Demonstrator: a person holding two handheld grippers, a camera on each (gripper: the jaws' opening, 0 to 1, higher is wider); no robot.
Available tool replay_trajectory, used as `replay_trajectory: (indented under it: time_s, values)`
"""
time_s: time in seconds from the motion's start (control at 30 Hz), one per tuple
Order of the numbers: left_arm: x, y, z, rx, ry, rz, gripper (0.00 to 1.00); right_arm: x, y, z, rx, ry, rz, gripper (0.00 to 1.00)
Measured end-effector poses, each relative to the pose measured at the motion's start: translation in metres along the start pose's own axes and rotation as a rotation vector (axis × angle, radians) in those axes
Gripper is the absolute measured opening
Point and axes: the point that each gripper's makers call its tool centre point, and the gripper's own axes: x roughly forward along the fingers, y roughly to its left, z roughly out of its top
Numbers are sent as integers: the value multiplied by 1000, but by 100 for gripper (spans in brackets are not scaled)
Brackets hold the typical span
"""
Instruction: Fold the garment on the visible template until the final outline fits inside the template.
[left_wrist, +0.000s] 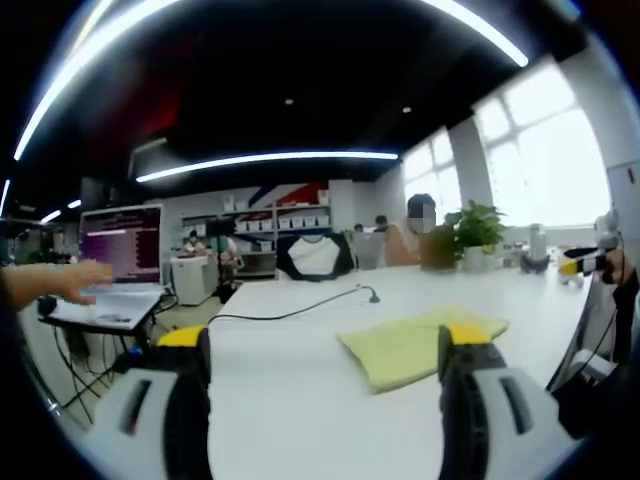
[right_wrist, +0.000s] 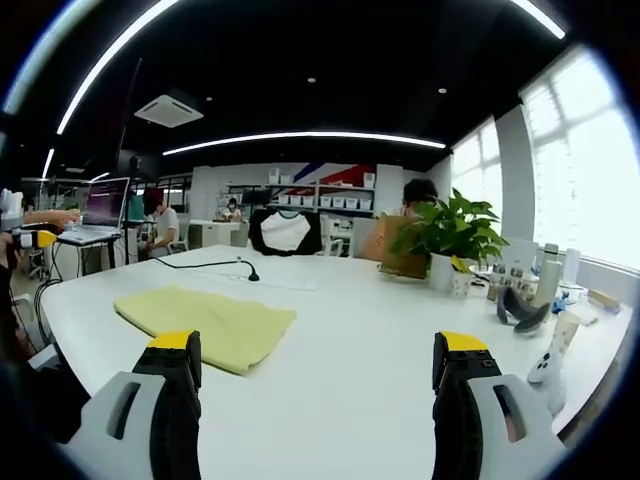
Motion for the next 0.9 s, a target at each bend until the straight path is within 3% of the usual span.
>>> replay_trajectory:
  time_s: [0.9]
  values:
    - [0,-3,-1,0,1,-16,100,-3,1,2,2,-8,-3,99]
